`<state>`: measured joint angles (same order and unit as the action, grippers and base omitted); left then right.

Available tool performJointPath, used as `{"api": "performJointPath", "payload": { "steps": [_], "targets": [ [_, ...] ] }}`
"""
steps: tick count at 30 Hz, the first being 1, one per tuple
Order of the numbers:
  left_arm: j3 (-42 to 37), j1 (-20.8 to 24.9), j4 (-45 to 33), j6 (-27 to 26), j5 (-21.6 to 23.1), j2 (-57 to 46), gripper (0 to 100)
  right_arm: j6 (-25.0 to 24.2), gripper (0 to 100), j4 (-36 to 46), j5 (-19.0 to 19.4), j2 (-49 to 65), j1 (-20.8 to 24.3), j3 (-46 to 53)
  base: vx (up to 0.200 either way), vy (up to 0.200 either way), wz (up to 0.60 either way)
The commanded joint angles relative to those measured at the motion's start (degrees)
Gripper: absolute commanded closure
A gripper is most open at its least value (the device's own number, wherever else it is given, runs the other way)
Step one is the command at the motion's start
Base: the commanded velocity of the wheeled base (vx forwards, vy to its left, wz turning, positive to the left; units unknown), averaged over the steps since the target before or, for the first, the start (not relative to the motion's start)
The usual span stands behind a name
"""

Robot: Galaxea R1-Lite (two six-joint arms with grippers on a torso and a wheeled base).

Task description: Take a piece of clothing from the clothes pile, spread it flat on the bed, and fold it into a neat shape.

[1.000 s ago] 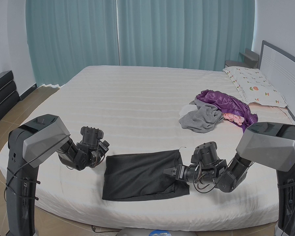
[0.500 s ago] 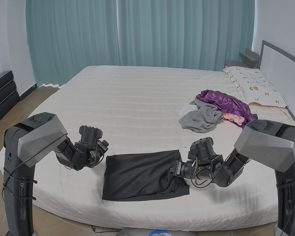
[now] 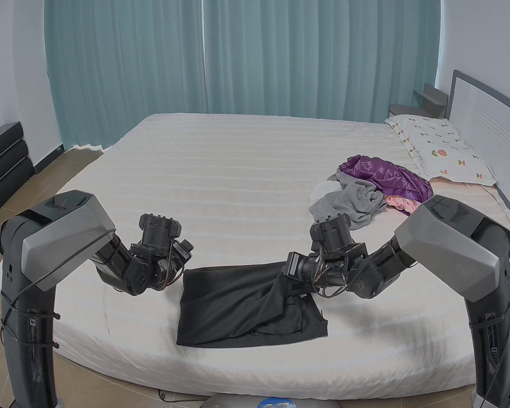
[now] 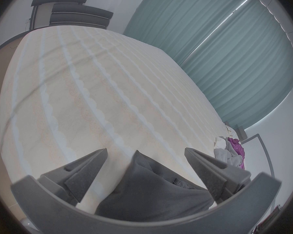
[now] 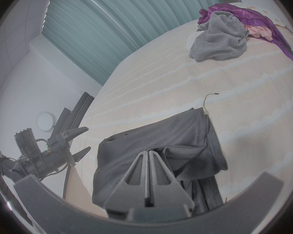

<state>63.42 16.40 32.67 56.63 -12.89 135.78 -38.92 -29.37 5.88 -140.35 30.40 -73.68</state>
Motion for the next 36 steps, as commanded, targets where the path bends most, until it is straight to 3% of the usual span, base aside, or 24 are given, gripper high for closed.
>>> {"api": "performJointPath", "payload": {
  "steps": [1,10,11,16,24,29,36],
  "targets": [
    [-0.6,0.9,0.0,0.1,0.0,-0.9,0,-0.7,100,1.1,-1.7,-5.2,1.0,-4.7,0.000,0.000,0.00],
    [-0.6,1.0,0.0,0.2,0.0,-0.8,0,-1.6,100,0.5,-6.3,-9.4,0.9,-10.7,0.000,0.000,0.00],
    [-0.6,1.0,0.0,0.2,0.0,-0.8,0,-2.7,0,0.4,-6.4,-9.2,0.8,-11.0,0.000,0.000,0.00],
    [-0.6,1.0,0.0,0.2,0.0,-0.7,0,-6.0,0,-0.4,-6.4,-6.3,0.4,-10.1,0.000,0.000,0.00],
    [-0.6,1.0,0.0,0.2,0.1,-0.7,0,-11.2,0,-2.2,-4.8,4.4,0.7,4.6,0.000,0.000,0.00],
    [-0.7,1.0,0.0,0.2,0.1,-0.7,0,-11.3,0,-8.3,-5.0,6.3,0.0,10.8,0.000,0.000,0.00],
    [-1.5,1.0,0.0,0.2,0.1,-1.0,0,-11.2,0,-9.0,-4.2,8.6,0.5,17.0,0.000,0.000,0.00]
  ]
}}
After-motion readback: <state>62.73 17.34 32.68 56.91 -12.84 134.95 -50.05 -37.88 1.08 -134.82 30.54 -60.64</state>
